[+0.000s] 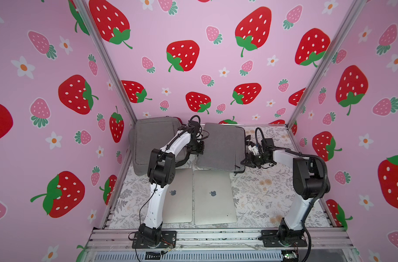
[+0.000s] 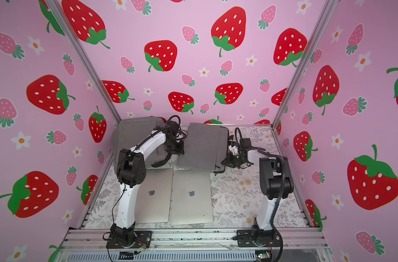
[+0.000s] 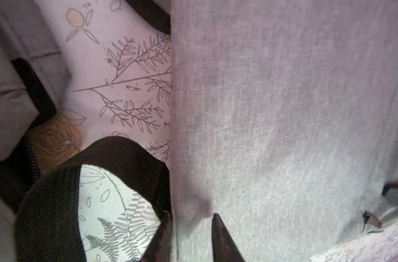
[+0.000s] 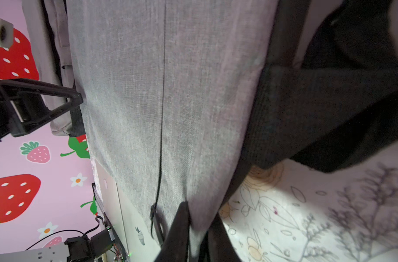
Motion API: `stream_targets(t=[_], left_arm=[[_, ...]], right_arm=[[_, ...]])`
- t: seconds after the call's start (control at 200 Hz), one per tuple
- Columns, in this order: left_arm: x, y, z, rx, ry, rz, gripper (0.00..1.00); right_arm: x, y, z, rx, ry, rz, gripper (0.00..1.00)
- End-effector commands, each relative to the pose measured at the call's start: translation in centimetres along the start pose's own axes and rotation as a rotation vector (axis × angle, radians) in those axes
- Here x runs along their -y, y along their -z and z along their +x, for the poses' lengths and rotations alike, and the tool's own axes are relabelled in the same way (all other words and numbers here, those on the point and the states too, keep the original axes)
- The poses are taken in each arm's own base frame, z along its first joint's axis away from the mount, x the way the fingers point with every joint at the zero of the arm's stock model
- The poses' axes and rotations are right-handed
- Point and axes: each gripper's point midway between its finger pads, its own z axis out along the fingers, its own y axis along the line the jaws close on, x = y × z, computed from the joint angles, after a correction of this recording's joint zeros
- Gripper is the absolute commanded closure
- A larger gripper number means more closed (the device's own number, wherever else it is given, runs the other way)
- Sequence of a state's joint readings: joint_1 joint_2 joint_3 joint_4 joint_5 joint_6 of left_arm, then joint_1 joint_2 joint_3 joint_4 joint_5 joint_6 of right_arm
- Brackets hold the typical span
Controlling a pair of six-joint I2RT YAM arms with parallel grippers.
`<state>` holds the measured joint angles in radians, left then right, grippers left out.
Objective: Open the zippered laptop bag and take out the laptop
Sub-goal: Move the zippered laptop bag to the center of the board, then unzip the zipper on the zippered laptop bag.
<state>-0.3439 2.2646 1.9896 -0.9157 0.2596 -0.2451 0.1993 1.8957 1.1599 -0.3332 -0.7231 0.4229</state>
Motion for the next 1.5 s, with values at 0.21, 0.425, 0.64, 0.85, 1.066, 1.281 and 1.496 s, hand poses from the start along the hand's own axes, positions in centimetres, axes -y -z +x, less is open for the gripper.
stream_targets(t=[0.21, 0.425, 0.64, 0.85, 1.066, 1.281, 1.496], left_arm=[[6.4, 6.4, 0.0, 0.234, -0.417, 0.035, 0.58], [10.6, 4.6, 3.6, 0.227, -0.831, 0.038, 0.57], [11.7, 1.0, 7.0, 0.206, -1.165, -0.06, 0.57], [11.0, -1.2, 8.8, 0.167, -1.345, -0.112, 0.57], [9.1, -3.2, 9.0, 0.118, -1.429, -0.21, 0.59], [8.6, -3.4, 7.6, 0.135, -1.43, -0.289, 0.67], [8.0, -3.6, 7.7, 0.11, -1.43, -0.316, 0.91]], right_arm=[[-0.4, 2.4, -0.3, 0.022, 0.142, 0.119, 0.44], [-0.3, 4.9, 1.2, 0.069, 0.241, 0.215, 0.26], [-0.4, 6.3, 3.8, 0.158, 0.295, 0.244, 0.22], [-0.8, 5.8, 6.0, 0.228, 0.336, 0.248, 0.21], [-0.6, 4.0, 7.2, 0.275, 0.344, 0.261, 0.23], [-1.8, 1.5, 7.5, 0.291, 0.34, 0.205, 0.27], [-2.2, -0.7, 8.0, 0.268, 0.295, 0.174, 0.36]])
